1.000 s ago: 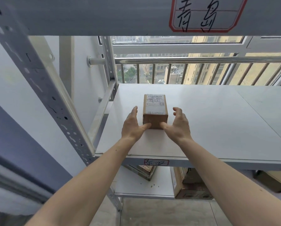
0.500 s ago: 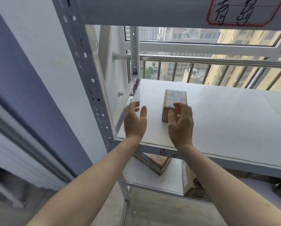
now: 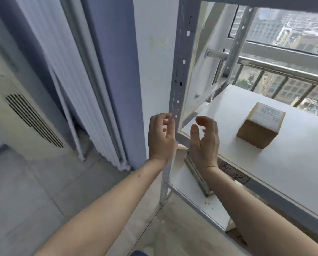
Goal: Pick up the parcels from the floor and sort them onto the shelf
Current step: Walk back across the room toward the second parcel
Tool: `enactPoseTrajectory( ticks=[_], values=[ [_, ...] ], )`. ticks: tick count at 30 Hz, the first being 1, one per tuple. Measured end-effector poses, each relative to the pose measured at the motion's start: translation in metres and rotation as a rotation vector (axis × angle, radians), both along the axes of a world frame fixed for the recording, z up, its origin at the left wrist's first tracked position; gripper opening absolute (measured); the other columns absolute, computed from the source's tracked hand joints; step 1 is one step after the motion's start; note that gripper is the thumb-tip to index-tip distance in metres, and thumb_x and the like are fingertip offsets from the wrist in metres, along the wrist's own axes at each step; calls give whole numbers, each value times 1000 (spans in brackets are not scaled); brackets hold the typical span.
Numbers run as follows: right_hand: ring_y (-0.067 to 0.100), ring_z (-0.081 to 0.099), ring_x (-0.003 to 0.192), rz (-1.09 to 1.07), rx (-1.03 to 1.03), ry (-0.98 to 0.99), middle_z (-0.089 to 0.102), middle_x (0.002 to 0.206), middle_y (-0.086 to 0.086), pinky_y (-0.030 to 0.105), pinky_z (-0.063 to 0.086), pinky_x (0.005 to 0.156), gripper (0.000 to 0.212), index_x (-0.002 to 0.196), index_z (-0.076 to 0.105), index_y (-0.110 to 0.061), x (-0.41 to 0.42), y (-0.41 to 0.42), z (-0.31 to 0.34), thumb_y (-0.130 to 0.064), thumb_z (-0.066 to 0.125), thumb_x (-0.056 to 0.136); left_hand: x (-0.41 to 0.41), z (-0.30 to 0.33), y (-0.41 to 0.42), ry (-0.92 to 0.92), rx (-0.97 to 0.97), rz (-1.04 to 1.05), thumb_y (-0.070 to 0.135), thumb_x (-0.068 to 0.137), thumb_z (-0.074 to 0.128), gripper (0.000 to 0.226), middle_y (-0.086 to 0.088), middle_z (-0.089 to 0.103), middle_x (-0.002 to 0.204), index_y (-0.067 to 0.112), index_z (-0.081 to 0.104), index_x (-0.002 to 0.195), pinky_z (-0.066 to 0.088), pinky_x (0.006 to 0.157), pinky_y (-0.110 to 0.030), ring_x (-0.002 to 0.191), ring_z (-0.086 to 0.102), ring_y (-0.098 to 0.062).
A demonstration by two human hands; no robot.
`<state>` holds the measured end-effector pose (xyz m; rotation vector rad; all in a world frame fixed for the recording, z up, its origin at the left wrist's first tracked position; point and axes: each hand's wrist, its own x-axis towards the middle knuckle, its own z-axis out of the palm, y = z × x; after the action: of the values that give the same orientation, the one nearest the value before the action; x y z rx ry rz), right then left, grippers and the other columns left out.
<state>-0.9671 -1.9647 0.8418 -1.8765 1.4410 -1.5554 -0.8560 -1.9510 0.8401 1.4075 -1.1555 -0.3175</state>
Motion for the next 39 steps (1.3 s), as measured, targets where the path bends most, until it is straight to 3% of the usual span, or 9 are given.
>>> enactPoseTrajectory(
  ticks=[3,5,8,11,14,27,32,36,39],
  values=[
    [18,55,103,147,37,0,60,110,4,28,42,90,22,115,57,-6,26,18,-5,-13,51,95,23,-8,32,52,41,132,21,100,52,21,5,53,113,12,61,117,41,77,-3,92,55,1],
    [10,51,101,243,77,-1,58,108,-1,18,37,88,21,114,58,-7,47,35,-10,-12,52,95,41,-15,56,65,59,225,22,100,52,21,1,58,113,12,61,116,43,77,-6,94,57,-5],
    [5,50,96,412,121,-5,60,105,3,7,36,85,17,110,59,-8,84,63,-24,-10,52,95,73,-27,99,72,82,358,23,101,51,21,-3,65,108,11,63,113,49,80,-21,95,61,-13],
    [7,54,93,578,199,14,58,101,-2,18,41,85,14,107,60,-11,123,99,-35,-12,51,96,106,-38,150,95,107,509,20,100,52,16,-3,68,102,13,63,109,48,78,-25,91,63,-16],
    [-5,51,85,729,241,55,58,101,-5,12,38,78,13,106,60,-14,162,141,-44,-14,51,97,135,-44,205,121,124,673,17,99,54,15,1,67,97,11,63,108,47,76,-24,86,61,-13],
    [6,52,88,1243,304,223,60,103,-2,32,47,85,14,108,60,-10,312,367,-65,-15,52,97,240,-67,482,131,223,1234,18,98,57,20,0,66,93,4,64,111,47,76,-28,84,60,-15],
    [-1,53,81,1411,320,257,61,103,-2,28,46,85,16,110,61,-12,360,466,-72,-17,52,97,267,-70,589,191,212,1393,17,97,59,18,-5,70,95,6,65,110,48,78,-30,90,65,-21],
    [6,54,85,1560,346,321,63,103,-2,30,47,85,17,110,61,-13,389,542,-78,-18,52,97,277,-76,668,273,201,1525,14,96,59,17,-5,70,94,5,65,109,48,80,-29,90,65,-23],
    [-2,55,87,1679,355,375,63,106,-2,27,48,84,19,112,61,-13,405,592,-83,-17,50,97,281,-82,720,351,185,1615,18,97,57,19,-5,72,98,9,63,112,50,85,-32,94,66,-22]
  ],
)
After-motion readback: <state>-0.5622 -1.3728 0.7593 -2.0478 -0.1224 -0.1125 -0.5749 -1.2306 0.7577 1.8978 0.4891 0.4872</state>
